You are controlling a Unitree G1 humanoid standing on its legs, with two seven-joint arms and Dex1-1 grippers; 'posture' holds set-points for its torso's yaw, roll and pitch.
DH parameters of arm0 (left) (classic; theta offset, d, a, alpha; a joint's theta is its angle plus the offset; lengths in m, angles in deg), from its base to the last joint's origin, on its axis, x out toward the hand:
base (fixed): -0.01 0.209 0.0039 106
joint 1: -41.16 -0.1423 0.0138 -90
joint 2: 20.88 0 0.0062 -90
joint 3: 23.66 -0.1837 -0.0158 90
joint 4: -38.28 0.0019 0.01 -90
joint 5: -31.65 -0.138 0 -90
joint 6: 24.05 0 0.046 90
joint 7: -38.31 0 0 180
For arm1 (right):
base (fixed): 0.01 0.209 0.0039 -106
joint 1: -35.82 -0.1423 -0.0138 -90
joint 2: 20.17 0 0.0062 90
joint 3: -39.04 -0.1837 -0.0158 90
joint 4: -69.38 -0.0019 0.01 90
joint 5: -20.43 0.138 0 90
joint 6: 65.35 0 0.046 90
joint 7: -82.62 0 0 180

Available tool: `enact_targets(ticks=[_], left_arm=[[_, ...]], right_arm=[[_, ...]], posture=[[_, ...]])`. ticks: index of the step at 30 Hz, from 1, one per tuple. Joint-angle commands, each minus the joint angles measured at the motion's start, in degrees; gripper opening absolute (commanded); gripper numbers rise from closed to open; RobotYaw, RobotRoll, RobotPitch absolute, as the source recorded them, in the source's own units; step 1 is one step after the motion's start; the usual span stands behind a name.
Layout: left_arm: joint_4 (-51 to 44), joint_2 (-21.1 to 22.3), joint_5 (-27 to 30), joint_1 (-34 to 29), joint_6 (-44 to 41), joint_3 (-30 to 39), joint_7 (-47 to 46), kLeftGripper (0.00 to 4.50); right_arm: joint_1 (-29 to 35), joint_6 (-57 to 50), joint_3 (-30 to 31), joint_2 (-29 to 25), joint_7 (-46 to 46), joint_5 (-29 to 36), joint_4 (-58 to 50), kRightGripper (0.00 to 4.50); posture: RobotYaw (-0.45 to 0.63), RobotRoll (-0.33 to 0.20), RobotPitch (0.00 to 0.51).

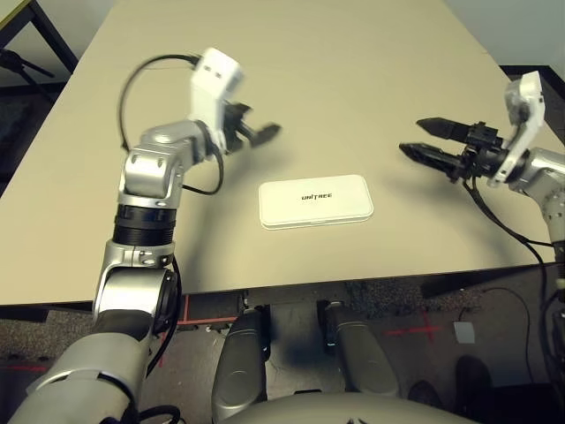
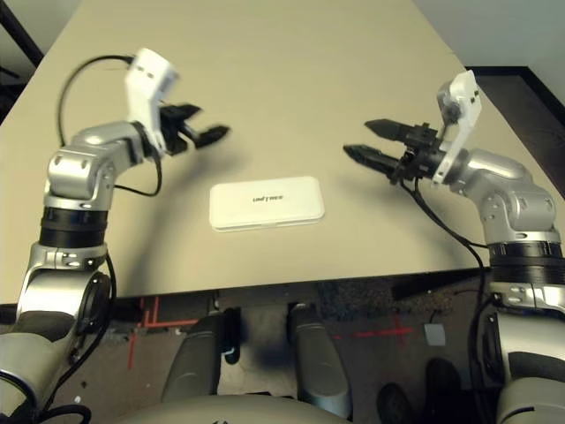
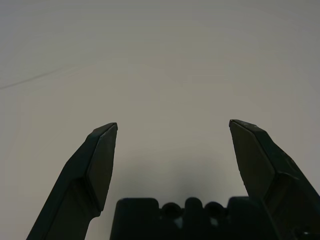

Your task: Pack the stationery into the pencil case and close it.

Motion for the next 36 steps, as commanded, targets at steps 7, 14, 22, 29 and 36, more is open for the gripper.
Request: enact_targets(ticks=[7, 14, 22, 29, 36], left_arm=[[1.33, -0.02, -2.10, -9.54, 16.56, 8.74, -15.37, 4.49], [4.66, -1.25, -2.49, -13.56, 22.66, 11.21, -23.90, 4.49], [3.82, -2.91, -1.76, -16.31, 24.79, 10.23, -25.96, 4.49], [2.40, -3.59, -1.77, -17.60, 25.36, 9.45, -26.51, 4.49], [0.38, -3.78, -1.44, -18.66, 25.09, 8.85, -26.27, 4.49]], right_arm=[[-1.64, 10.70, -7.54, 3.93, 17.45, -7.42, 10.21, 4.50], [-0.41, 19.15, -10.89, 6.10, 23.84, -9.68, 13.71, 4.50], [0.50, 22.30, -12.32, 6.17, 27.57, -11.15, 17.33, 4.50], [1.14, 22.02, -12.81, 7.65, 27.66, -10.78, 16.95, 4.50], [1.88, 21.74, -12.66, 7.93, 26.67, -10.67, 15.83, 4.50]], posture=[[-0.05, 0.000, 0.173], [-0.07, 0.000, 0.168], [-0.09, 0.000, 0.165], [-0.10, 0.000, 0.162], [-0.11, 0.000, 0.177]])
